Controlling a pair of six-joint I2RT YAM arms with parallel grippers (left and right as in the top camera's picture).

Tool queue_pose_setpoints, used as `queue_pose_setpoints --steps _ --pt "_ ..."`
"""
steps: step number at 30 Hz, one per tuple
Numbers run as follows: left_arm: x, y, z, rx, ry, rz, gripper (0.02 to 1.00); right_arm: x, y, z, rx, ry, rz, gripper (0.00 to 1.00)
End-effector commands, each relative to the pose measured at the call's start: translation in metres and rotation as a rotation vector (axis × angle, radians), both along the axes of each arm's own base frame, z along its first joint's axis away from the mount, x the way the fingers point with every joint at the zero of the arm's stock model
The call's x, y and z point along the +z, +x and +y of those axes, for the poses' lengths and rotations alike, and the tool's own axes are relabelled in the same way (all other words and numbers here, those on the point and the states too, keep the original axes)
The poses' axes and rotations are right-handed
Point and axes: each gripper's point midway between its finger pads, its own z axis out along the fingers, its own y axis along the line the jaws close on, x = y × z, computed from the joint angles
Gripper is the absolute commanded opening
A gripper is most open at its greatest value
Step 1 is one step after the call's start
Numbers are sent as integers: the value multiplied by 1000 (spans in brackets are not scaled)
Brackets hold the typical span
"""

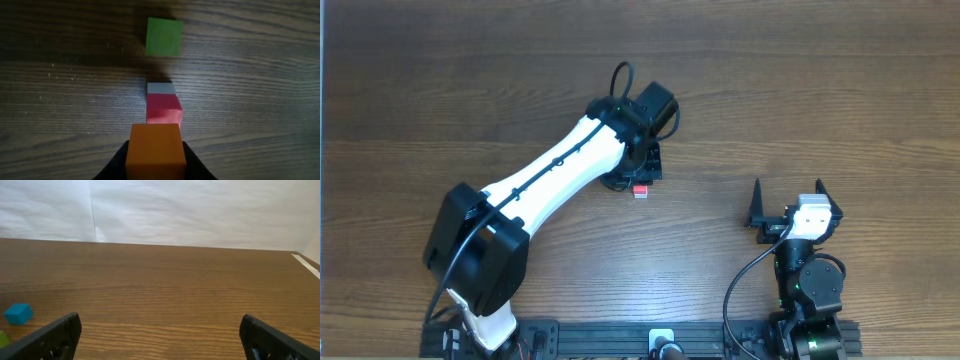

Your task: Stack Cubes

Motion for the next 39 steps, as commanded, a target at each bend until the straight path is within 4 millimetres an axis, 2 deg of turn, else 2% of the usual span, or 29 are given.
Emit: queue_pose_setpoints --steps 1,15,39 --pt "5 9 -8 -29 -16 -8 161 -2 0 0 1 -3 -1 993" --pt "-8 -1 -10 -47 15 37 156 -2 0 0 1 -3 -1 993" --pt "-19 -2 -9 -42 34 62 161 -2 0 0 1 -3 -1 991"
